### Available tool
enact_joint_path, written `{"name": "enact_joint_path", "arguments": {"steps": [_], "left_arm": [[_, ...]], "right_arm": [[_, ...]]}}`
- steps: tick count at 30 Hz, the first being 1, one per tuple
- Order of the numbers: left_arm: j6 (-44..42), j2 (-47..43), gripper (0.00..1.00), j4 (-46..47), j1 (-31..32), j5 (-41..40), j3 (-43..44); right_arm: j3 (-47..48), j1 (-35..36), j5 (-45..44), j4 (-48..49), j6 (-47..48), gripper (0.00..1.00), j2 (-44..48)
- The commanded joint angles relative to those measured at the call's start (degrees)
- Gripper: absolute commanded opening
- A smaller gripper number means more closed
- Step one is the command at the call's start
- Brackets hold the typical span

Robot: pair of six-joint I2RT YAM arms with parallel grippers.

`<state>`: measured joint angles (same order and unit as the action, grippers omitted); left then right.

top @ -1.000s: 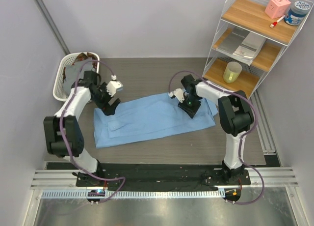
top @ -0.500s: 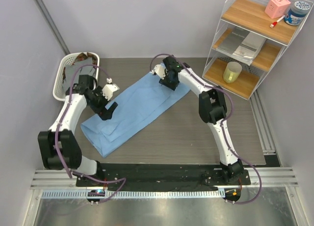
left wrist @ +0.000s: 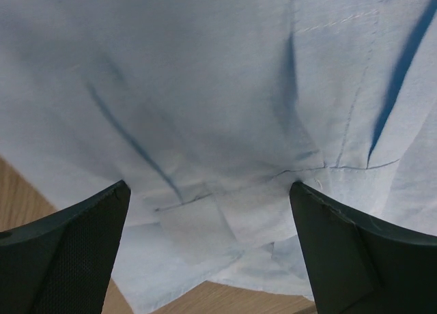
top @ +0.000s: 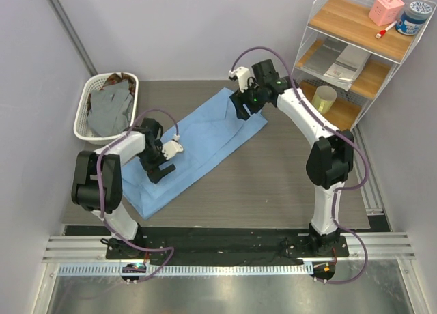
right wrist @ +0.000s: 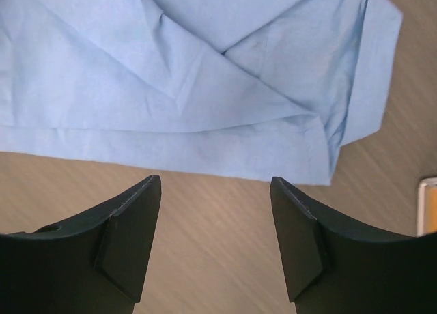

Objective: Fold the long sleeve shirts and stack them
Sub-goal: Fold the shirt

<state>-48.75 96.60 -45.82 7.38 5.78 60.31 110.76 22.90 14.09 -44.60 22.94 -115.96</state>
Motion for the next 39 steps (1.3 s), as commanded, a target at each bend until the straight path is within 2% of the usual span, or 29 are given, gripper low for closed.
{"name": "enact_joint_path", "arguments": {"steps": [1,3,4,6,7,10,13,15,17,19,22,24,27,32,36,39], "left_arm": [[0.1,-0.2,1.0,1.4,7.9,-4.2,-5.2],[3.2,-0.5,1.0,1.8,11.9,-4.2,-6.3],[4.8,-0.4,1.0,1.3,16.1,-3.7,-6.3],[7.6,-0.1,1.0,-0.4,20.7,-0.8,-4.3],[10.7,0.0,1.0,-0.5,25.6,0.1,-3.5],[17.3,2.7,1.0,-0.6,34.4,4.4,3.6],[22.8,7.1,1.0,-2.2,36.7,11.1,13.4],[26.3,5.8,1.0,-2.3,35.6,14.3,16.6],[28.0,1.9,1.0,-0.4,32.2,19.3,15.5],[28.9,-5.9,1.0,2.7,27.6,22.2,12.1],[30.6,-15.6,1.0,6.9,22.8,22.7,7.6],[32.3,-18.8,1.0,8.8,20.7,20.8,5.9],[36.0,-22.6,1.0,11.4,18.0,18.2,3.4],[40.6,-25.7,1.0,14.4,13.5,18.0,-0.6],[40.8,-25.2,1.0,14.3,13.3,17.3,-1.4],[42.1,-22.6,1.0,13.8,13.2,15.5,-0.3]], "right_arm": [[-6.0,-3.4,6.7,-1.5,-7.5,0.7,3.5],[-7.8,-4.4,6.5,-1.5,-7.3,0.7,4.8],[-9.3,-5.6,6.2,-1.5,-7.0,0.7,5.2],[-10.3,-6.7,4.6,-1.4,-6.8,0.7,5.4],[-10.5,-7.8,4.5,-1.3,-6.2,0.7,5.1],[-9.3,-8.4,2.9,-1.4,-4.6,0.69,2.6],[-5.6,-8.2,3.3,-2.9,-4.7,0.66,-2.1],[-3.5,-7.8,3.7,-4.2,-4.9,0.62,-4.5],[-2.3,-6.5,3.1,-4.0,-4.5,0.6,-6.7],[-1.5,-5.5,2.4,-3.7,-4.0,0.57,-7.9],[-0.1,-3.7,0.1,-3.7,-2.6,0.45,-11.4],[1.4,-2.6,-1.2,-3.7,-1.9,0.33,-14.2],[2.6,-2.3,-4.0,-3.7,-1.3,0.25,-17.4],[11.6,-2.6,-12.9,-1.0,1.5,0.21,-25.1],[28.3,-2.8,-15.9,-0.8,2.9,0.2,-35.4],[33.5,-2.8,-17.1,1.8,4.7,0.21,-37.4]]}}
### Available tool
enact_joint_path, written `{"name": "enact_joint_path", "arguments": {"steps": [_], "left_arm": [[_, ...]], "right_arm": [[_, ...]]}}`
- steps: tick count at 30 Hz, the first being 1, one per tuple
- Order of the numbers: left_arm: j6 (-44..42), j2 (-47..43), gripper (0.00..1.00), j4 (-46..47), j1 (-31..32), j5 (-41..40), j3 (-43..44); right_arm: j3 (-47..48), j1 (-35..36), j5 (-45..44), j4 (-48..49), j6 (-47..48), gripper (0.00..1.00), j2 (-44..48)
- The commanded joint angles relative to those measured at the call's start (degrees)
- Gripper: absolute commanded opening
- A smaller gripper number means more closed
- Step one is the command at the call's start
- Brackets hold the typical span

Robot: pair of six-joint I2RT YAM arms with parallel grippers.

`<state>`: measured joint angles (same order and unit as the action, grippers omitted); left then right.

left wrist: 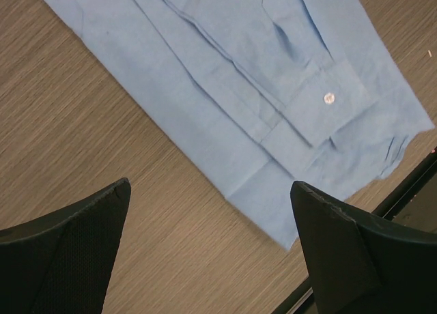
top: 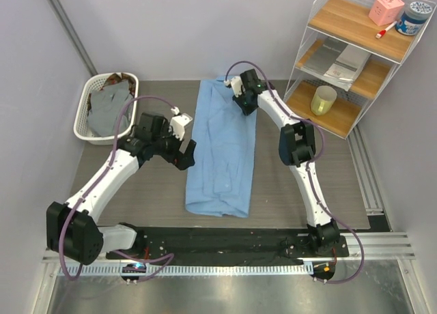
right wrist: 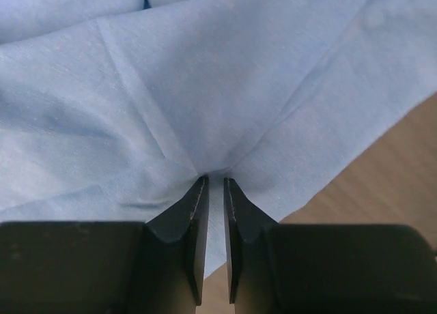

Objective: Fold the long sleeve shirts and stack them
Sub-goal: Fold the shirt

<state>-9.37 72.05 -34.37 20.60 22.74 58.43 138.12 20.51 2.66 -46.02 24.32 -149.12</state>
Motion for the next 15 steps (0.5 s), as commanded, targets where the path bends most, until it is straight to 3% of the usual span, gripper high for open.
{"name": "enact_joint_path", "arguments": {"steps": [1,4,7,8,12,15], "left_arm": [[2.0,2.6,1.0,1.8,0.0,-1.6,2.4],[-0.8,4.3,1.0,1.7,-0.8,-0.5,3.6],[-2.8,3.3,1.0,3.8,-1.6,1.4,4.1],[-5.7,3.0,1.0,3.8,-1.5,2.6,4.5],[-12.0,4.1,1.0,1.3,-1.5,10.8,7.7],[-20.8,7.3,1.0,-6.1,-1.4,20.4,12.4]], "right_arm": [[6.1,-0.4,-6.0,4.0,3.5,0.22,-3.7],[2.7,-0.6,-5.5,6.9,2.7,0.27,2.5],[-3.3,-0.8,0.1,9.1,0.2,0.46,12.4],[-5.9,-1.0,1.5,9.5,-1.3,0.64,15.6],[-13.0,-1.0,11.4,11.7,-5.1,0.92,28.5],[-23.8,-0.7,18.2,17.6,-7.5,1.0,37.7]]}}
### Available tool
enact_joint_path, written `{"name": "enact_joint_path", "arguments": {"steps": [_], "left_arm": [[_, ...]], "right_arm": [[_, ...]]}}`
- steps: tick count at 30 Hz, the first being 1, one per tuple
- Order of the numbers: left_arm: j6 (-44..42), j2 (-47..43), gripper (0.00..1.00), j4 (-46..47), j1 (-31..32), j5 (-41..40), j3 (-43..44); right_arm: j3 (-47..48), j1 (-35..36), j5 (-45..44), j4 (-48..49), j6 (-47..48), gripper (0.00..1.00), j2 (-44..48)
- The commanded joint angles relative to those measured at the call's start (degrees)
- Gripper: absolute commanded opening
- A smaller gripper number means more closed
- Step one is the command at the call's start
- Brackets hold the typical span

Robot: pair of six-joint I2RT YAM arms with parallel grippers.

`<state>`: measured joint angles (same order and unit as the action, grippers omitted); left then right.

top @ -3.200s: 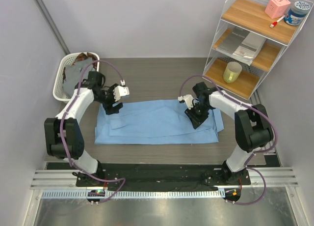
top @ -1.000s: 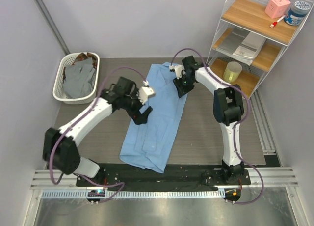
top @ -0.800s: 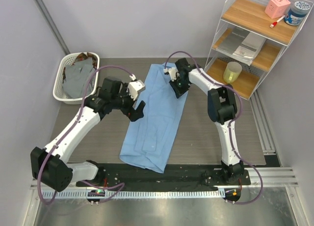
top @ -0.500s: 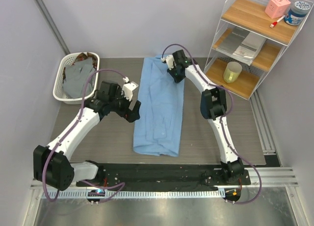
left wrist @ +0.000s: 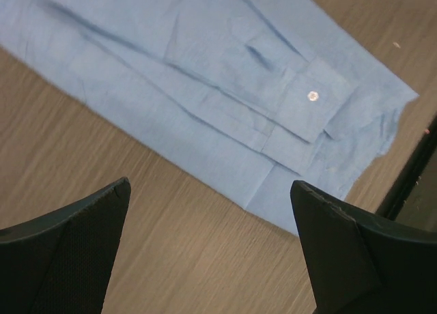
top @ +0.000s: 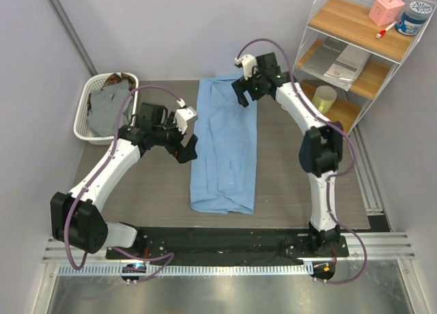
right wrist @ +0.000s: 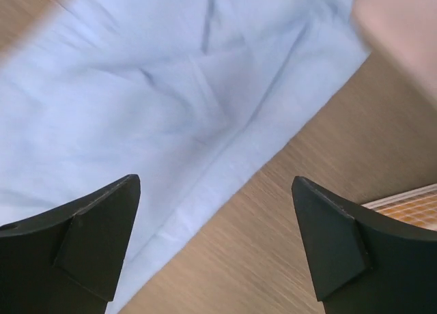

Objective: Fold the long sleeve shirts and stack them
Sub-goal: Fold the shirt

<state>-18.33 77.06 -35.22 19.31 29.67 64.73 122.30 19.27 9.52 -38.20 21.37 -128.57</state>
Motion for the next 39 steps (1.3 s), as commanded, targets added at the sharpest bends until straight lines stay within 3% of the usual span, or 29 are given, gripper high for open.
{"name": "enact_joint_path", "arguments": {"steps": [1,3,5,6,7,8,9,11,13,16,20,25,29,35,39], "left_arm": [[-15.0,4.9,1.0,-11.0,-0.2,14.7,9.0],[-20.2,7.0,1.0,-15.2,0.2,15.2,10.2],[-26.6,5.1,1.0,-17.7,0.2,15.1,5.8],[-32.1,3.0,1.0,-16.0,0.3,14.5,2.8],[-34.5,-2.6,1.0,-13.5,0.3,14.2,-5.1],[-38.4,-5.4,1.0,-10.2,0.5,14.3,-8.4],[-45.5,-7.8,1.0,-9.3,0.9,14.0,-12.2],[-49.0,-13.3,1.0,-5.7,3.5,12.4,-20.5],[-54.2,-16.2,1.0,-4.8,5.6,12.3,-24.2],[-54.5,-17.1,1.0,0.2,9.4,10.5,-29.7],[-54.9,-14.7,0.96,4.7,12.4,8.6,-32.7],[-52.3,-12.4,0.93,14.9,16.5,3.0,-36.8],[-52.0,-9.3,0.87,17.5,17.6,0.5,-37.1],[-51.4,-6.2,0.59,19.7,17.9,-0.7,-37.0],[-52.4,-6.5,0.46,19.7,18.0,-0.7,-37.7]], "right_arm": [[-10.8,0.7,14.7,11.7,-4.0,1.0,19.0],[-16.9,0.7,19.1,9.9,1.3,1.0,22.6],[-22.0,1.2,26.5,-0.6,8.2,1.0,24.6],[-26.1,2.3,25.3,-1.7,11.7,0.99,28.6],[-31.5,3.7,24.9,0.3,13.7,0.99,32.3],[-43.9,4.5,25.9,2.1,16.7,0.99,36.0],[-50.9,5.5,24.9,5.5,18.3,0.98,45.1],[-67.4,10.9,22.0,12.1,26.2,0.96,52.4],[-77.8,15.8,21.4,14.7,31.0,0.92,60.4],[-87.5,21.1,20.4,18.8,35.0,0.91,67.4],[-93.6,25.4,18.2,22.4,39.0,0.85,69.1],[-97.5,27.5,14.7,30.4,41.0,0.8,64.3],[-97.2,27.6,13.2,31.8,43.7,0.66,60.7],[-100.7,27.7,13.2,29.4,48.2,0.58,63.4],[-102.3,27.8,12.8,28.5,49.2,0.47,65.3]]}}
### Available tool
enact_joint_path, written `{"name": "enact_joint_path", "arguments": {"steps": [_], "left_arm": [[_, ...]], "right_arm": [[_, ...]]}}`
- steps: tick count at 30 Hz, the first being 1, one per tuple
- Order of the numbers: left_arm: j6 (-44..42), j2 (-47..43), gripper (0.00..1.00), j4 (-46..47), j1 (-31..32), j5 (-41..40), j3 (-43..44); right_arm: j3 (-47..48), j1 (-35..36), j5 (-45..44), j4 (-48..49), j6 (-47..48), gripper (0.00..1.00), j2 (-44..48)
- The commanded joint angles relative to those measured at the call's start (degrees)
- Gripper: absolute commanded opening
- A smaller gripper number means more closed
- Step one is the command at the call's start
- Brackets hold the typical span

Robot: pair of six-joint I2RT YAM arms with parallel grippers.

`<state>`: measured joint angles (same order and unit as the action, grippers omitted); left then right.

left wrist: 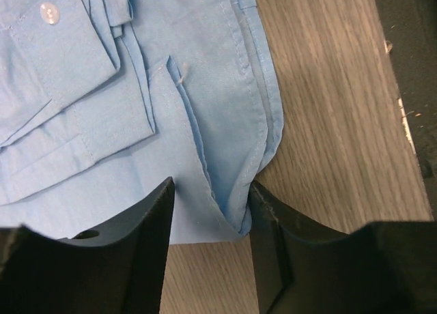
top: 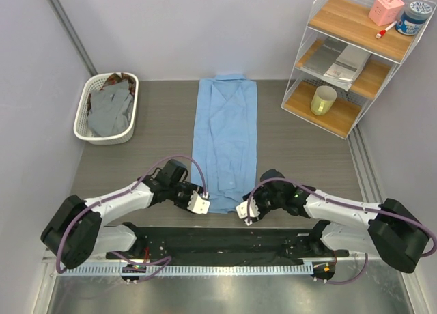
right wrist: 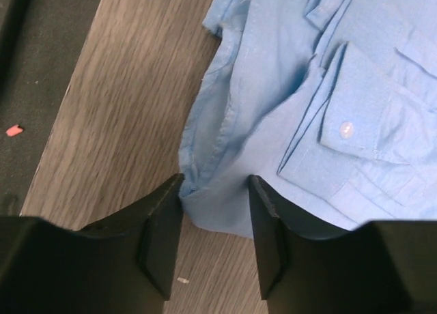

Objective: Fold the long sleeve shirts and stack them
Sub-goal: Fold the shirt

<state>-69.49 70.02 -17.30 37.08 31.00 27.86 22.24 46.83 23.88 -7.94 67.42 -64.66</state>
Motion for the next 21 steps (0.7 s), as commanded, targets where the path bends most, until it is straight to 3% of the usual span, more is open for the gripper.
{"name": "enact_joint_path", "arguments": {"steps": [1,4,5,6,7,9,16,21], "left_arm": [[-1.3,0.0,0.43,1.6,0.4,-1.9,-1.0],[-1.5,-1.5,0.28,-0.5,0.7,-0.6,-0.7],[-1.5,-2.2,0.18,-3.3,1.1,-0.1,0.1],[-1.1,-2.6,0.13,-4.7,1.6,0.9,0.5],[-0.6,-3.8,0.05,-6.2,2.1,1.2,1.0],[1.0,-5.1,0.0,-10.1,3.7,2.1,1.9],[3.0,-15.9,0.0,-26.7,5.7,7.3,4.1],[8.8,-19.6,0.0,-28.7,5.7,4.9,6.8]], "right_arm": [[-2.5,0.3,-1.6,-1.5,3.3,0.45,1.6],[-1.5,0.8,-1.8,-1.8,2.1,0.26,1.7],[-1.0,1.0,-2.2,-2.6,1.5,0.18,1.6],[0.1,1.2,-2.7,-2.9,0.5,0.03,1.7],[0.5,2.3,-3.5,-3.0,-1.9,0.02,1.7],[2.2,3.3,-5.2,-5.7,-4.5,0.01,3.5],[5.2,10.8,-6.2,-19.6,-15.0,0.01,18.6],[9.9,11.6,-11.6,-20.4,-20.2,0.01,16.8]]}}
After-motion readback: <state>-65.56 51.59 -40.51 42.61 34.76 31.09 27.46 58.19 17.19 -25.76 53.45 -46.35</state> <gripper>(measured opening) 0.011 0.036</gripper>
